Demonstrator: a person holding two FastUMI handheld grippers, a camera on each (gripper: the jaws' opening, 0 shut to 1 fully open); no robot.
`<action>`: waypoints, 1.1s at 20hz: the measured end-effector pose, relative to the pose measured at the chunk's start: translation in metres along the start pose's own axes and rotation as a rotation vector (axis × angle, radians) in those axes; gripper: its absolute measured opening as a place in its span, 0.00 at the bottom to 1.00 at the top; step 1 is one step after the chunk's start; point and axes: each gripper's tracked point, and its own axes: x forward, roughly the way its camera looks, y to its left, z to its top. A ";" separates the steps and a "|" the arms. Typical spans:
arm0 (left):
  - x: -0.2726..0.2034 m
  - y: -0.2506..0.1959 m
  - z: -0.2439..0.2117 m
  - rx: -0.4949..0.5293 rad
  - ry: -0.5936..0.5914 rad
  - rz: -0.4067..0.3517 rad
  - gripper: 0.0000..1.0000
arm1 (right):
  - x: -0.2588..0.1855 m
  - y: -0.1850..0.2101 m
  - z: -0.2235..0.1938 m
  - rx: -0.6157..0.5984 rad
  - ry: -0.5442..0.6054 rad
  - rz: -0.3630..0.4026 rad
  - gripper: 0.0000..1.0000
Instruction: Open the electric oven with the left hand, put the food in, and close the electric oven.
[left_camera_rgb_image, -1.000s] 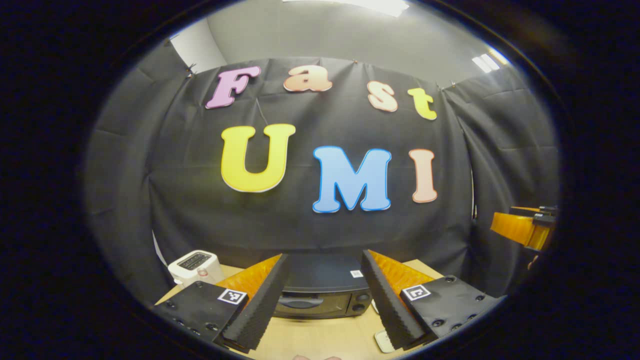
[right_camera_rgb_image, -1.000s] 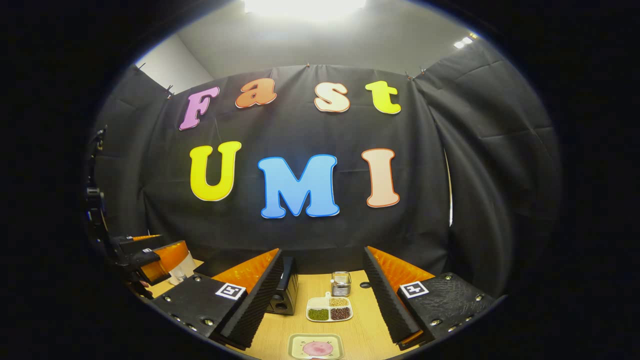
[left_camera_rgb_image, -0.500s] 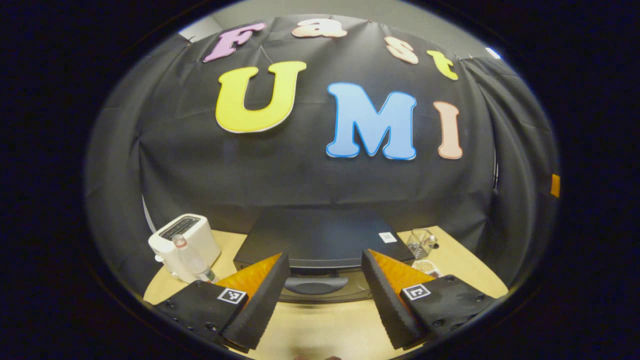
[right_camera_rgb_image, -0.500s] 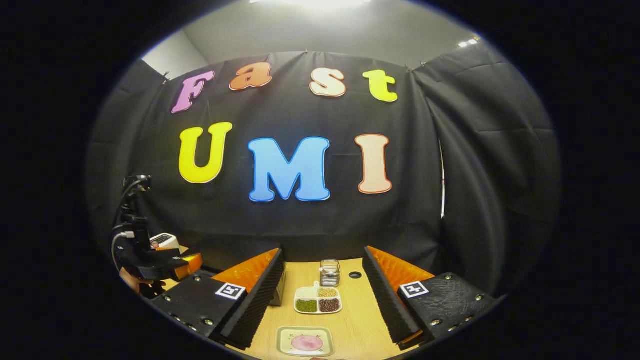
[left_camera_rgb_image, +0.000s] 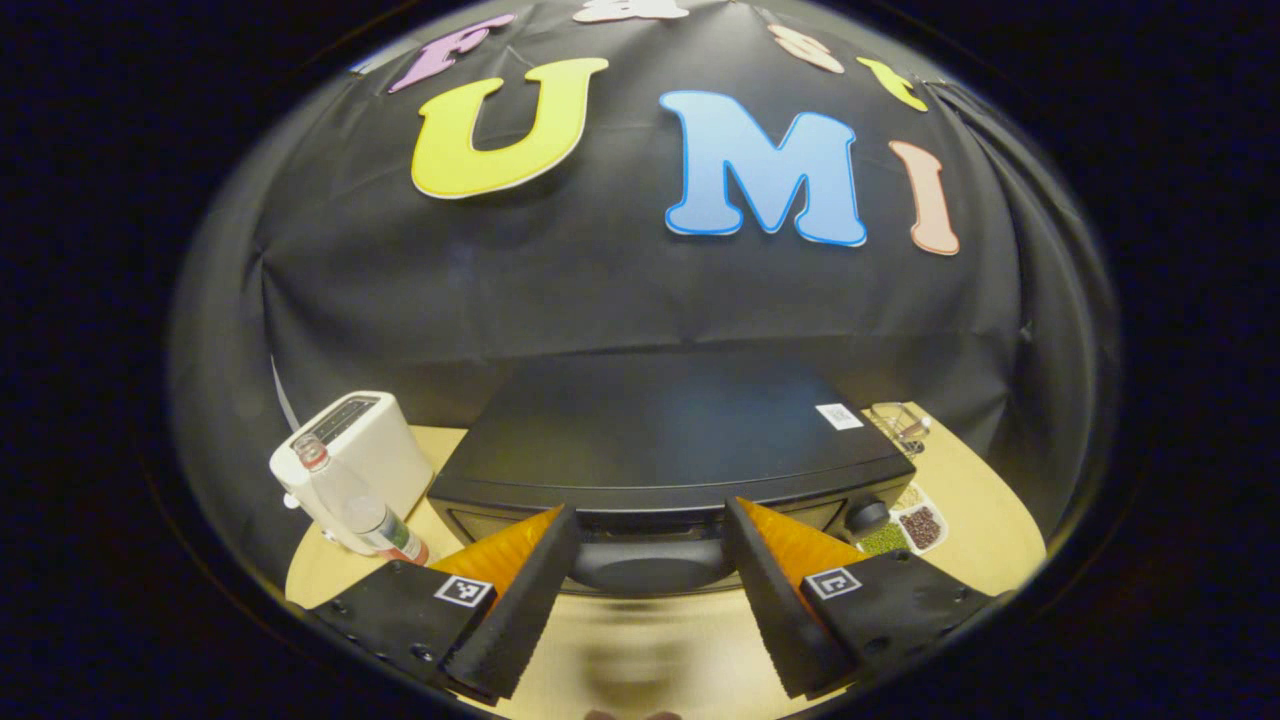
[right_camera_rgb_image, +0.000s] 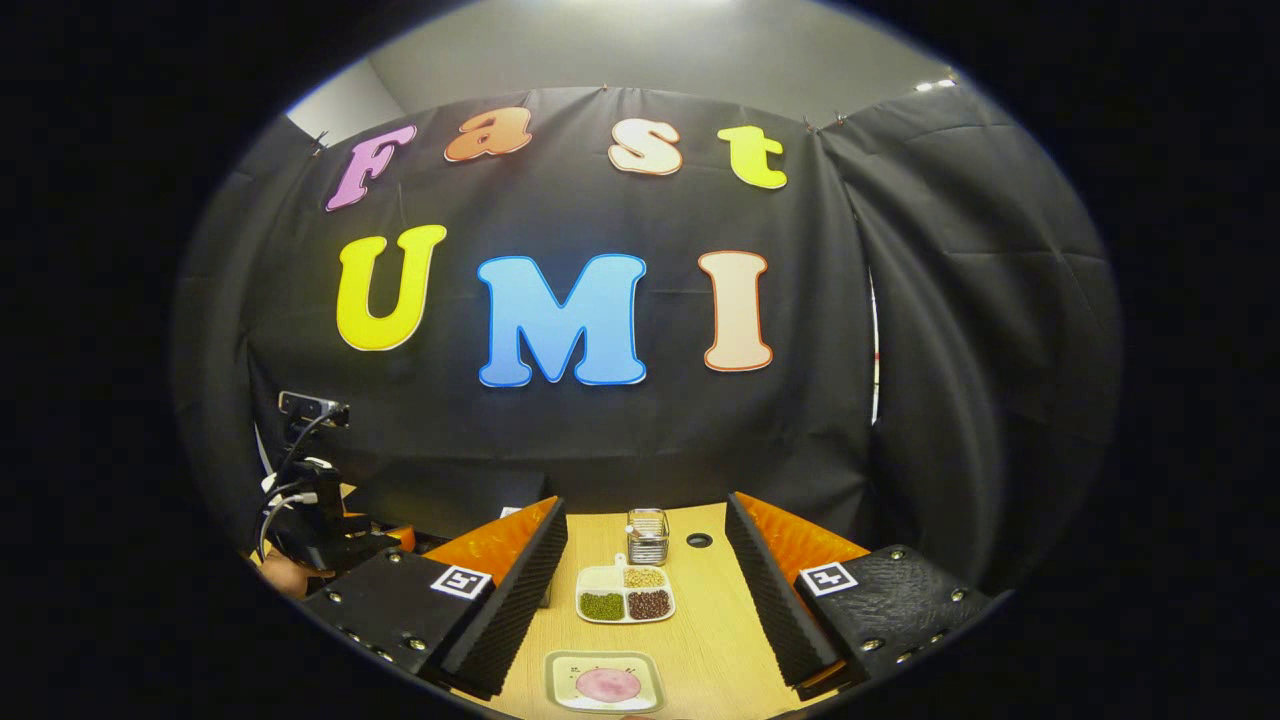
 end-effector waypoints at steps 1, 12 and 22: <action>0.005 0.001 -0.004 -0.002 0.006 0.006 0.98 | 0.001 -0.001 -0.001 -0.002 0.001 -0.004 0.97; -0.012 0.000 -0.026 0.000 0.025 0.025 1.00 | -0.002 0.001 0.001 0.007 -0.005 0.013 0.96; -0.048 -0.004 -0.073 -0.052 0.097 0.005 1.00 | -0.014 0.000 0.001 0.018 -0.004 0.045 0.96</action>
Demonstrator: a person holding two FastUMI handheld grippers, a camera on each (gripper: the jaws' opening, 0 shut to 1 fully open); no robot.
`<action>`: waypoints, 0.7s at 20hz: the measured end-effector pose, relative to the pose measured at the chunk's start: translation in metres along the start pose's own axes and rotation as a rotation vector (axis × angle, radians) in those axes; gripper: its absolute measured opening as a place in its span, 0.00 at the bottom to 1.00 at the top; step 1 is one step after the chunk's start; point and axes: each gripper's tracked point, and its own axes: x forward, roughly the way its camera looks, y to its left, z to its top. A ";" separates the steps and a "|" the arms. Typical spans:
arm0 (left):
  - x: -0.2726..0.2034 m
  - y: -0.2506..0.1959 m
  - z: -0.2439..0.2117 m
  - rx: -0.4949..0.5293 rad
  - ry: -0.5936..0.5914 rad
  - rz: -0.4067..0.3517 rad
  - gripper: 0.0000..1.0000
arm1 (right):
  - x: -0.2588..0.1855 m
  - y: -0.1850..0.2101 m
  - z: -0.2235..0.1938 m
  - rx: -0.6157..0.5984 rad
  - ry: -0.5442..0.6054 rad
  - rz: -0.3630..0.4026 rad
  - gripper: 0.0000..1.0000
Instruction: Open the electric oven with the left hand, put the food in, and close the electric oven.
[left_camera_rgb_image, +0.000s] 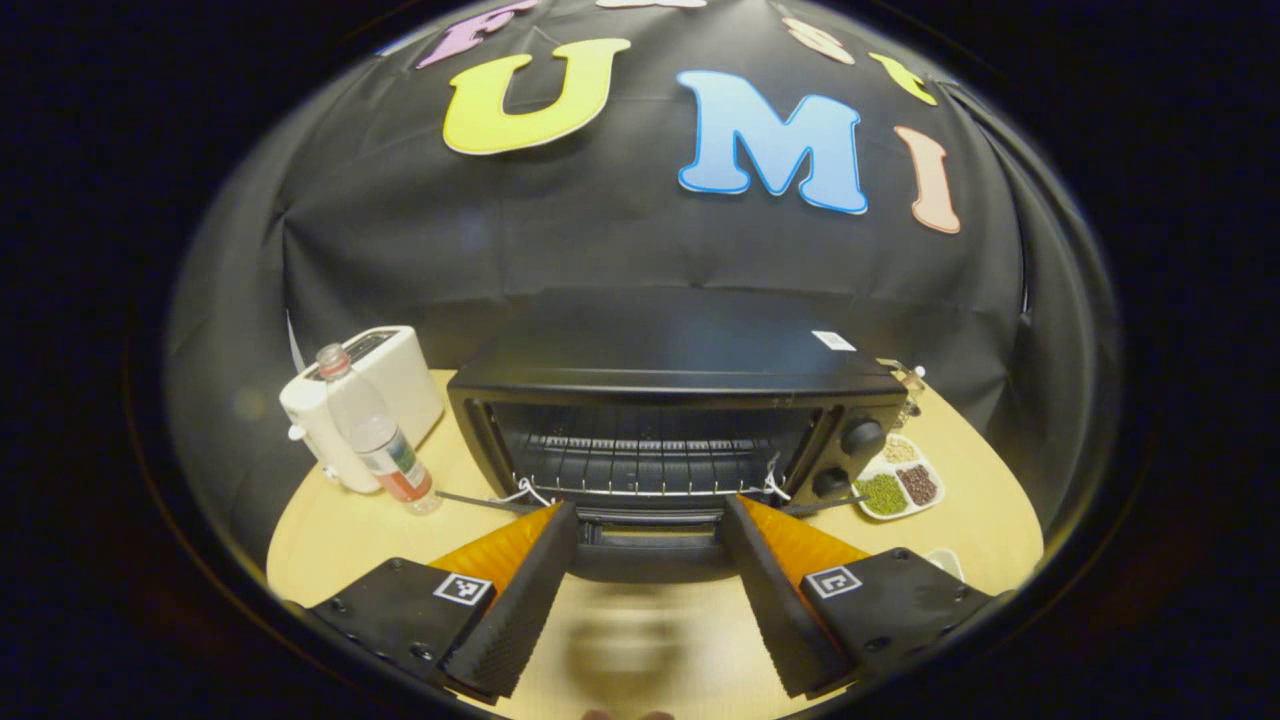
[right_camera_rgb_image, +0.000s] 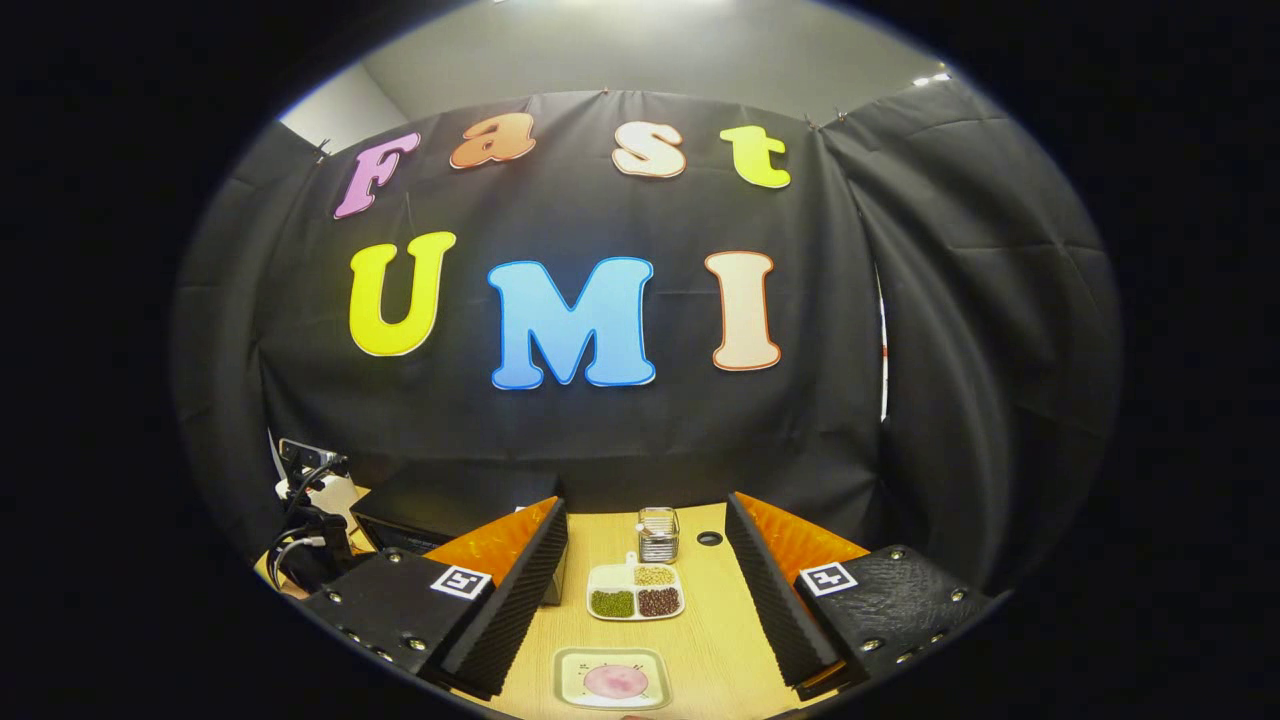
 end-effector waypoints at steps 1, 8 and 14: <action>-0.002 0.000 -0.003 -0.001 0.006 -0.002 0.98 | -0.002 0.000 0.000 -0.001 -0.001 0.002 0.96; -0.012 0.001 -0.044 -0.014 0.076 -0.022 1.00 | -0.012 -0.004 -0.005 0.018 0.014 0.016 0.96; -0.015 0.008 -0.076 -0.022 0.119 0.011 1.00 | -0.015 -0.008 -0.011 0.031 0.032 0.020 0.96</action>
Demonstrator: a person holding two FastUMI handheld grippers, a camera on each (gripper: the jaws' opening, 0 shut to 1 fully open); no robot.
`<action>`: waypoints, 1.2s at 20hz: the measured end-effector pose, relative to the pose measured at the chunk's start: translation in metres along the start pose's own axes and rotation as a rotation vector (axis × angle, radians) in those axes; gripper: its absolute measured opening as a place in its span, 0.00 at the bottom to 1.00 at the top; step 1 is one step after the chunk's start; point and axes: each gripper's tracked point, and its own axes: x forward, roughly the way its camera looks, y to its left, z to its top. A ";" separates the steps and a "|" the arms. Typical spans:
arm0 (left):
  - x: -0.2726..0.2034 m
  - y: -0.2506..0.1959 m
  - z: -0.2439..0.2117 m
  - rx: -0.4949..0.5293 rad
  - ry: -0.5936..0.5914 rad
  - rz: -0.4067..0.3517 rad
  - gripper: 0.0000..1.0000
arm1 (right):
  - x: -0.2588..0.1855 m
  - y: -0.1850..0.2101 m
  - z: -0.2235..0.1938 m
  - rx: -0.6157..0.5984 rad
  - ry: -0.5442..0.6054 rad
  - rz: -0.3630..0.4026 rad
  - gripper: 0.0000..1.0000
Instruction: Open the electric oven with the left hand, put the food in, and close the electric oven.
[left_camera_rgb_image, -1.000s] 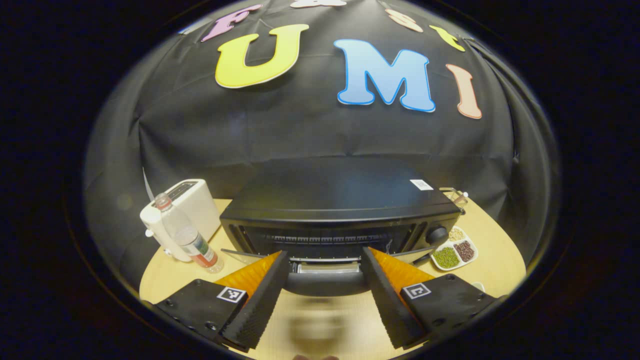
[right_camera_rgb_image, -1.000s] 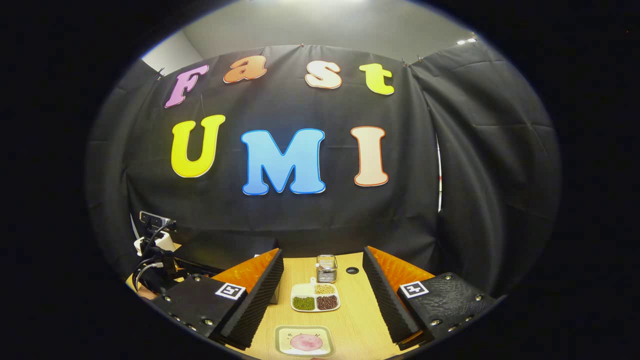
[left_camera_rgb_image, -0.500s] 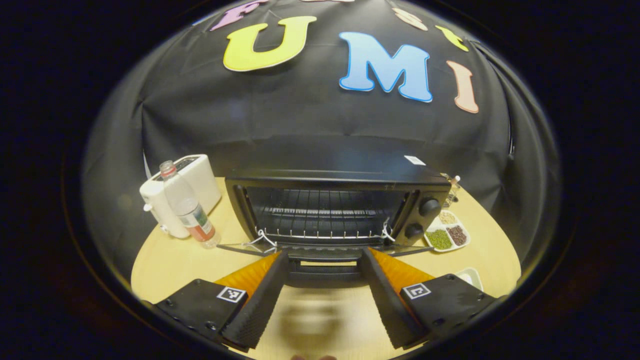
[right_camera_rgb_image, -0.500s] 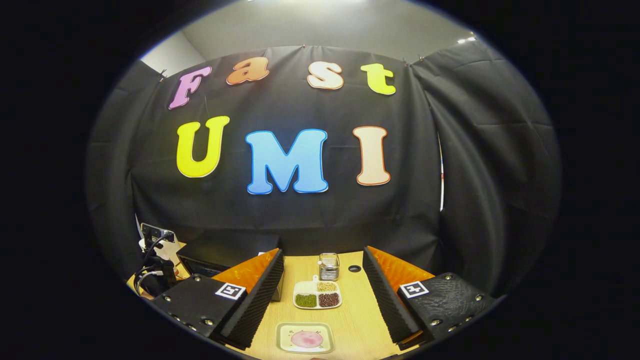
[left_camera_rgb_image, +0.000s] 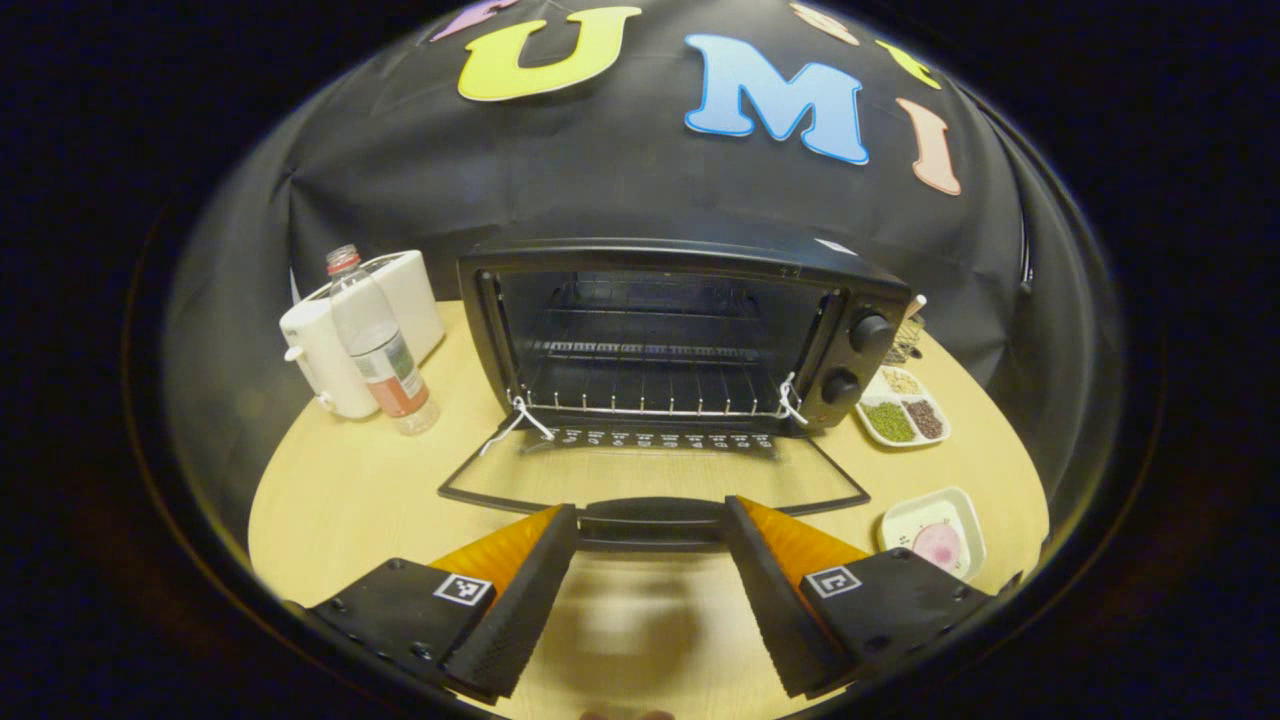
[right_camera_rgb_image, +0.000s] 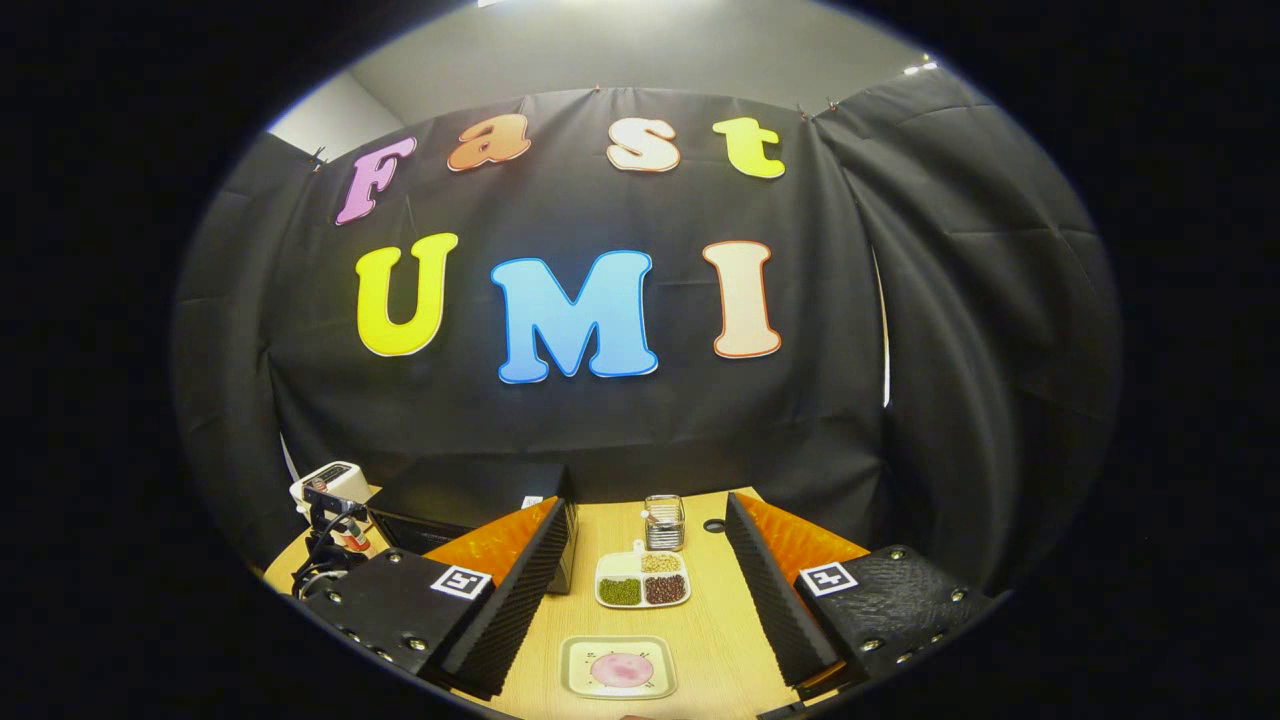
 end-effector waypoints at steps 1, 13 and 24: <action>-0.003 0.001 0.005 -0.014 -0.017 -0.001 1.00 | -0.001 -0.001 -0.001 -0.001 0.003 -0.001 0.96; -0.143 -0.015 0.194 -0.006 -0.517 -0.028 1.00 | 0.023 -0.010 -0.105 0.081 0.400 0.151 0.97; -0.264 0.010 0.243 0.050 -0.730 0.013 0.92 | 0.041 -0.031 -0.244 0.204 0.941 0.168 0.98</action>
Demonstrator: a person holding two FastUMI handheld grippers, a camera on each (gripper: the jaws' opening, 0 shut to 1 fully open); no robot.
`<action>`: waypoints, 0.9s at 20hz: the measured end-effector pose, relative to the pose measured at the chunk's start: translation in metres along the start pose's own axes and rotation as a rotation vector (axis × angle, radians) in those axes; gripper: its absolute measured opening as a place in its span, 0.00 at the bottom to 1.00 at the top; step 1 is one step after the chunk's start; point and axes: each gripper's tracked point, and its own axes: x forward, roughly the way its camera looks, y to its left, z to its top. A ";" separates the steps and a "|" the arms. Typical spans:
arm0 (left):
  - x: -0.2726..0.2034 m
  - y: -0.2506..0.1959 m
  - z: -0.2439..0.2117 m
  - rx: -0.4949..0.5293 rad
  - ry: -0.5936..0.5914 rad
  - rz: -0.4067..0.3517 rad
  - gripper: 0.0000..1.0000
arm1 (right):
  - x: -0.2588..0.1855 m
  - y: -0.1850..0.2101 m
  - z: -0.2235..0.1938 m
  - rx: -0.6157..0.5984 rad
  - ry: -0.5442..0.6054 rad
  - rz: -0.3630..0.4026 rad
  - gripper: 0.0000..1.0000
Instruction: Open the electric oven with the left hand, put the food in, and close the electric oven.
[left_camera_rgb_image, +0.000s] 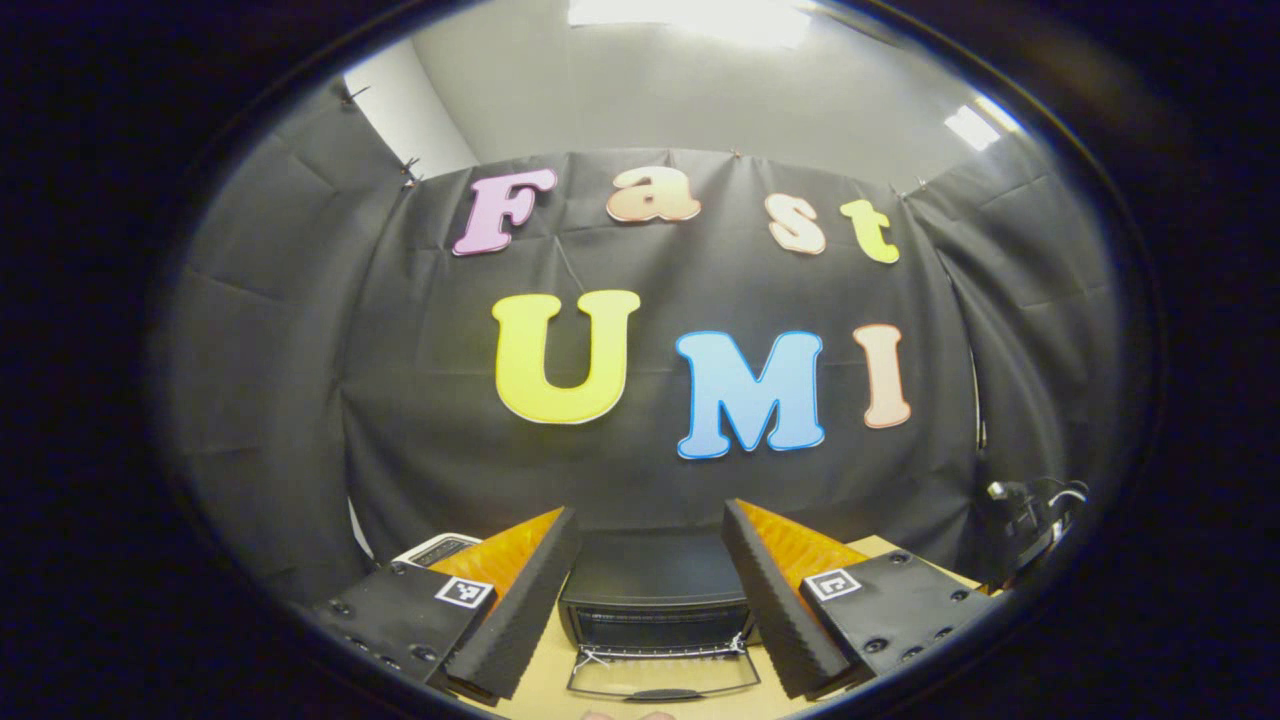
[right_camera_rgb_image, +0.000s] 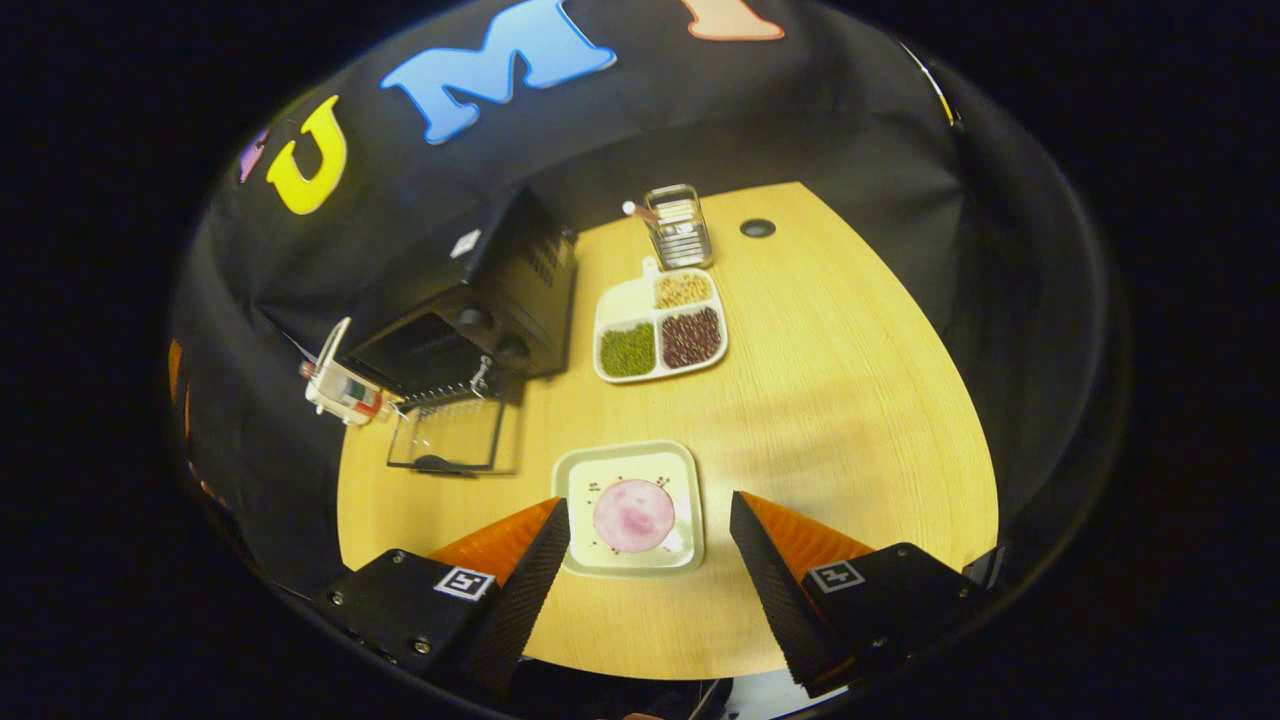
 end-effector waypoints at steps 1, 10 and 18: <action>-0.004 0.006 -0.005 0.001 0.016 0.013 1.00 | 0.010 -0.005 -0.003 0.005 0.028 -0.013 0.98; -0.028 0.054 -0.040 -0.030 0.108 0.115 1.00 | 0.078 -0.036 -0.012 -0.112 0.200 -0.172 0.98; -0.033 0.068 -0.052 -0.043 0.144 0.134 1.00 | 0.105 -0.047 -0.031 -0.180 0.310 -0.257 0.98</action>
